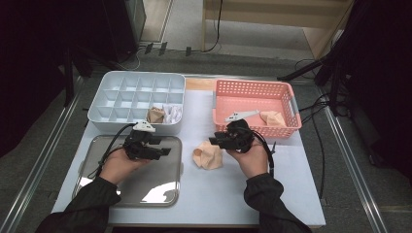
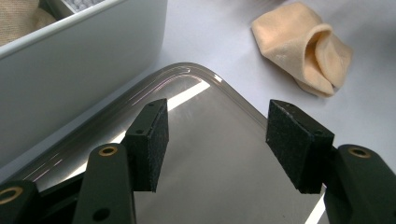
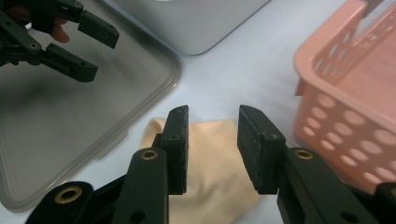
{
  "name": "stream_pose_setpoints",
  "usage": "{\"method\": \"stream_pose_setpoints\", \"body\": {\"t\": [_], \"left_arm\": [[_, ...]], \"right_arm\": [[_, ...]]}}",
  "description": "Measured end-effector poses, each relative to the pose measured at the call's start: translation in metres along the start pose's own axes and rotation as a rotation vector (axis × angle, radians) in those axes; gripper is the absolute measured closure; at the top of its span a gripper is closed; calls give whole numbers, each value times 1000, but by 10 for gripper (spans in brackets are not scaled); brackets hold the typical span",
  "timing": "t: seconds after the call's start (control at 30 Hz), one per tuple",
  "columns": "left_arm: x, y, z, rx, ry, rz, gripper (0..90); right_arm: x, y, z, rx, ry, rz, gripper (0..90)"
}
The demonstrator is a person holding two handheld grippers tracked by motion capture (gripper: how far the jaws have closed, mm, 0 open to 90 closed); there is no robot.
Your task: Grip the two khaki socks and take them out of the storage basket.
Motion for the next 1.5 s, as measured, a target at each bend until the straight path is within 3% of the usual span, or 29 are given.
{"method": "stream_pose_setpoints", "body": {"t": [0.43, 0.9, 1.13, 1.5], "left_arm": [[1, 1, -2, -6, -2, 0, 409], [3, 1, -6, -1, 1, 5, 409], [5, 0, -10, 3, 2, 12, 409], [10, 3, -19, -3, 8, 16, 406]], "right_arm": [[25, 14, 6, -17, 45, -34, 653], [43, 31, 7, -44, 43, -51, 618], [54, 39, 11, -54, 74, -63, 616], [63, 60, 15, -82, 87, -85, 601]]}}
Point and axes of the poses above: each handheld gripper's, and its own axes: x roughly backward along the jaws, z roughly out of its top, y roughly to its right, the point moved 3 cm from there along -x, roughly forward along the jaws, and after that the axes turned 4 degrees about z, right-handed, at the moved point
